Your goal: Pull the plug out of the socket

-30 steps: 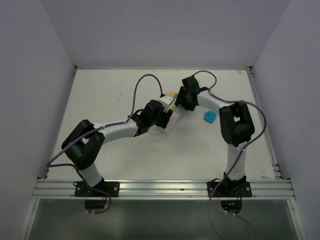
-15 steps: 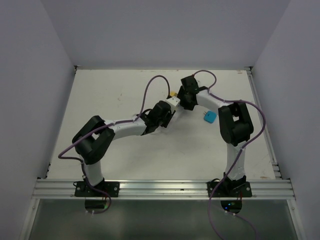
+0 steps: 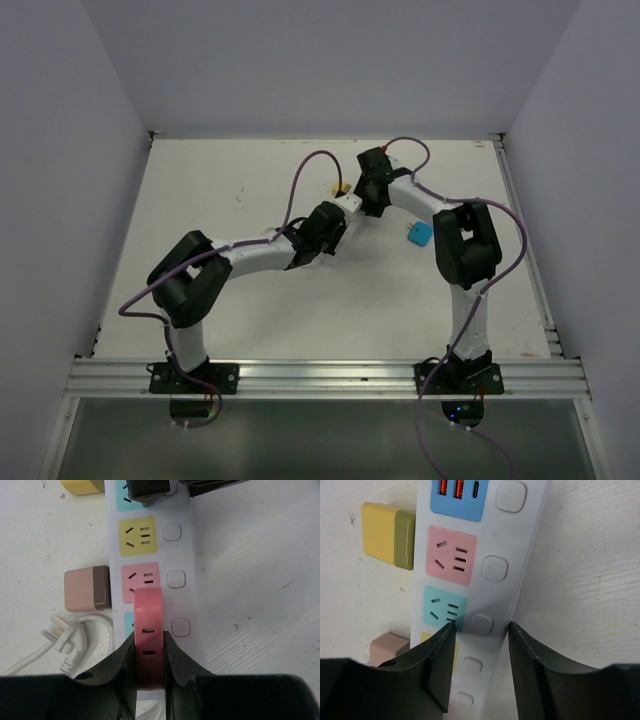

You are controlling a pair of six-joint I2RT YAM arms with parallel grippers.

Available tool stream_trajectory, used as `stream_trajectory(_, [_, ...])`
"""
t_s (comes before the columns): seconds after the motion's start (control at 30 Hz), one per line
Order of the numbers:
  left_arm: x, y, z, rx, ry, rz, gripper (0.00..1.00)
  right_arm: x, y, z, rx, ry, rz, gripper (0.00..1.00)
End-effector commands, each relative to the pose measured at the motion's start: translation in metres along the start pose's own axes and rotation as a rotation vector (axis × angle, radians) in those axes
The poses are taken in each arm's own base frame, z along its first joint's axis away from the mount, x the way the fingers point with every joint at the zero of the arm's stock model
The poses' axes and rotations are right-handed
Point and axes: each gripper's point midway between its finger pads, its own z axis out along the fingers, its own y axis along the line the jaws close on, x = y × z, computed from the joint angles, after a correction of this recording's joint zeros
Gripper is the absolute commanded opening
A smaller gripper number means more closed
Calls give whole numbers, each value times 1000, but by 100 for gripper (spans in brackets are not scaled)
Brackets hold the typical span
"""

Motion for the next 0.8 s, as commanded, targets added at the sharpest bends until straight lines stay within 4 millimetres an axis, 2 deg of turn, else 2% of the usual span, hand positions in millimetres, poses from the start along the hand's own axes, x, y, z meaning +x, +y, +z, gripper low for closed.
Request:
stream_trajectory(0.0, [-63, 2, -22, 8, -186, -75, 0, 82, -86, 30, 331, 218, -128, 41])
stream_trajectory(0.23, [-83, 27, -35, -36, -291, -249, 0, 92, -96, 34, 371, 245, -136, 41])
stream_trajectory(0.5, [-110, 25, -52, 21, -392, -269, 0, 103, -103, 40, 385, 272, -142, 41])
stream_trajectory(0.7, [-109, 44, -54, -28, -368, -279, 0, 102, -98, 40, 363, 272, -133, 41])
stream_trajectory(0.77, [-106, 58, -53, -65, -354, -290, 0, 101, -95, 39, 342, 265, -127, 42])
